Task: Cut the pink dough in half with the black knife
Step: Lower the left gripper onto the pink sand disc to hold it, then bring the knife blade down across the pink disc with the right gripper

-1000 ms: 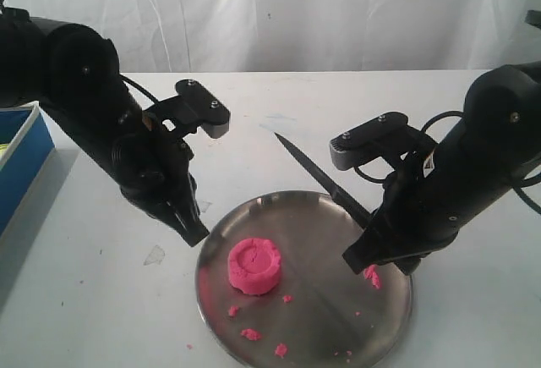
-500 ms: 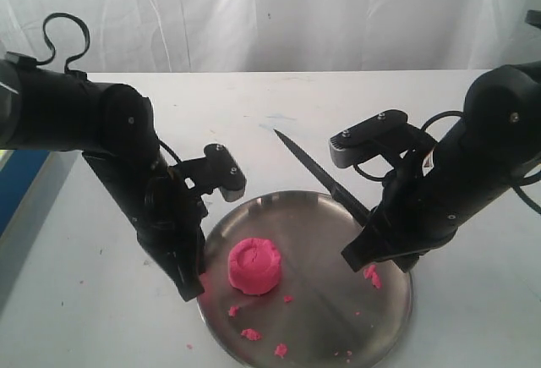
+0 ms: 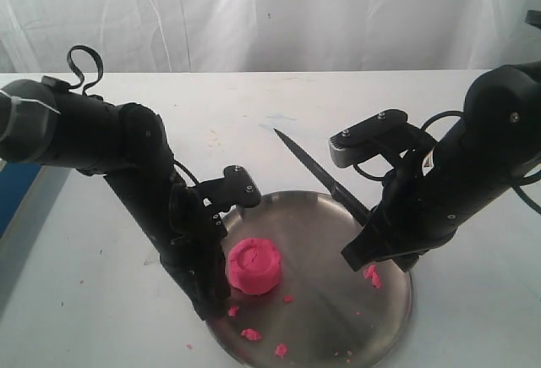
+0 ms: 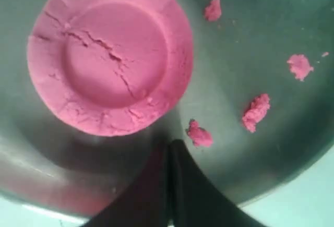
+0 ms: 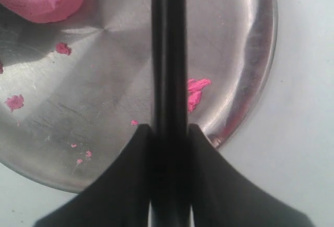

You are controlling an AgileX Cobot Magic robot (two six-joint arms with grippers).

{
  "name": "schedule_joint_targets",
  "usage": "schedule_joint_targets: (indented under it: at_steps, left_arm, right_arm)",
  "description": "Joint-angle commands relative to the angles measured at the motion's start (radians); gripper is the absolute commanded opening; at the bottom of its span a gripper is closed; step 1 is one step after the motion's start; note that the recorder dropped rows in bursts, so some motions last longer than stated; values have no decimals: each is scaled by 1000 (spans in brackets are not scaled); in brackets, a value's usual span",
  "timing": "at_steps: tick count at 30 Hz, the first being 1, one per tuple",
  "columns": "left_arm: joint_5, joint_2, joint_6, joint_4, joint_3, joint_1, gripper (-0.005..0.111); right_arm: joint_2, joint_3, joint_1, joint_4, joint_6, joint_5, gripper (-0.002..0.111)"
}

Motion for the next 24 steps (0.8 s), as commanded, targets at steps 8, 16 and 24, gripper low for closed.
schedule_joint_targets:
  at_steps: [8, 16, 24]
  left_arm:
    - [-79, 24, 10, -86, 6, 0, 0]
    - [-92, 24, 72, -125, 6, 0, 0]
    - [-46, -59, 81, -45, -16, 0, 0]
  right_arm:
    - [-5, -9, 1, 1, -5, -11, 0]
    - [-5, -9, 1, -17, -5, -15, 0]
    - [9, -9, 1, -103, 25, -15, 0]
